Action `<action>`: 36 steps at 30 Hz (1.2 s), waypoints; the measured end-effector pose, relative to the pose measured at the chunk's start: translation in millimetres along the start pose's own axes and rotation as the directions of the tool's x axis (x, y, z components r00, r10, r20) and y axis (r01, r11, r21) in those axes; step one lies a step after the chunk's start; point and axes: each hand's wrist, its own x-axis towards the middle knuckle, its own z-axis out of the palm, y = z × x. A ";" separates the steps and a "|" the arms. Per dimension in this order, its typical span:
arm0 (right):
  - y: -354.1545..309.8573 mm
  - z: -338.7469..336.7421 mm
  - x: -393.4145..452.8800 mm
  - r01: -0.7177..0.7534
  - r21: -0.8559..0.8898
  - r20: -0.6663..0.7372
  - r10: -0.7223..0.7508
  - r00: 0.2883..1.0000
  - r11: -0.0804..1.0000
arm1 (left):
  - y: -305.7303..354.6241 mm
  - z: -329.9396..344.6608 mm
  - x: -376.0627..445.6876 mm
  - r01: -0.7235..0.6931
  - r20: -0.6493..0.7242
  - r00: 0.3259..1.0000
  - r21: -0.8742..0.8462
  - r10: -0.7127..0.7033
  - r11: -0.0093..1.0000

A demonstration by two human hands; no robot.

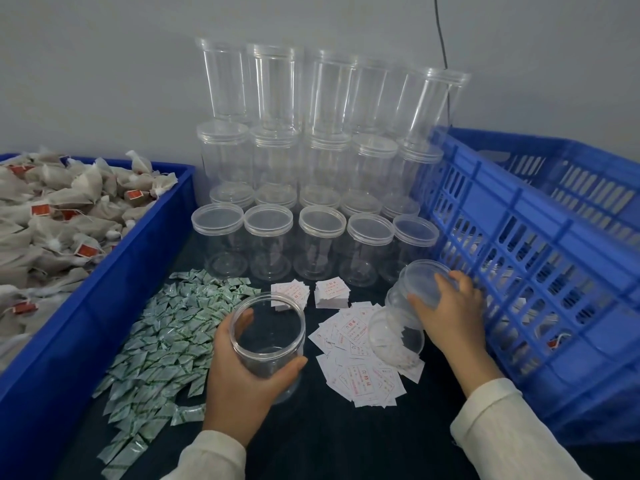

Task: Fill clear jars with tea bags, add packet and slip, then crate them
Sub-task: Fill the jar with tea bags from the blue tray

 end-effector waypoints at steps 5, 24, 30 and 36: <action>-10.1 -18.0 -2.6 0.055 0.154 -0.046 -0.048 0.998 0.986 | 0.5 0.7 0.2 -0.003 -0.005 1.000 0.014 0.003 1.000; -228.4 -28.1 -22.6 0.638 0.407 0.012 -0.702 0.712 0.653 | 53.5 -60.4 3.5 -0.080 -0.257 0.961 0.101 0.104 0.992; -325.3 -3.8 -36.4 0.741 0.438 0.139 -0.853 0.504 0.509 | 61.2 -105.7 3.3 -0.072 -0.389 0.911 0.172 0.135 0.982; -400.2 29.8 -46.6 0.760 0.403 0.350 -0.853 0.387 0.510 | 66.2 -129.8 -6.4 -0.052 -0.453 0.880 0.210 0.145 0.976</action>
